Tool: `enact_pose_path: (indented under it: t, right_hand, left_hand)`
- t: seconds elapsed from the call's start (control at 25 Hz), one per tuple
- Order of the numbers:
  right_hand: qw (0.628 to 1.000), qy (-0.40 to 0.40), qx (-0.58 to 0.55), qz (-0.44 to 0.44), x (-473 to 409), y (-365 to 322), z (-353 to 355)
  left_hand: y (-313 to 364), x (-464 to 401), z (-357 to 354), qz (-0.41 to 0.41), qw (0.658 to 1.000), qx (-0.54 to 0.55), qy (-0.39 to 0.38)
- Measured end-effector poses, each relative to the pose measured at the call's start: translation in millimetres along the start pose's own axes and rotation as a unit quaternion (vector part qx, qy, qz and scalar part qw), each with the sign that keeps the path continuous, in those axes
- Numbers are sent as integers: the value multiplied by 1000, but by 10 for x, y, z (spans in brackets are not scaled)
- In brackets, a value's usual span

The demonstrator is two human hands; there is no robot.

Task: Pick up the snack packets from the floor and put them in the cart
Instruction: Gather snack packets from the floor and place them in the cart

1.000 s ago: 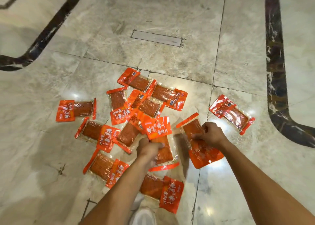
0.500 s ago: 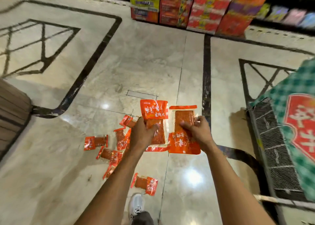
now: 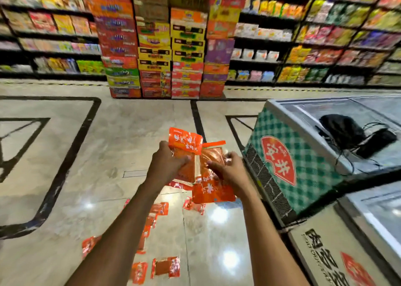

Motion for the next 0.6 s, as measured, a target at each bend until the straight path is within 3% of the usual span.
enact_pose_path:
  t: [0.28,0.48,0.6]
  right_hand:
    - [985,159,-61,7,1523,229,364]
    - [960,263,-102,5,2855,705,793]
    - [940,316,-128,13,3693,988,1173]
  left_hand:
    - [361,666,-545,-114,984,-26,-136]
    - [528,1565,-1290,-129,961,16,-244]
    - [656,2143,-1741,-128,954,29,-270]
Point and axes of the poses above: each hand's wrist, its own x-axis away from the middle knuckle, its own z-axis out of the back of the hand, y = z × x, the point moved 4 cm from there along -x, towards the middle knuckle, and after that the axes turned 11 degrees about -y, right-handed, at the moved point
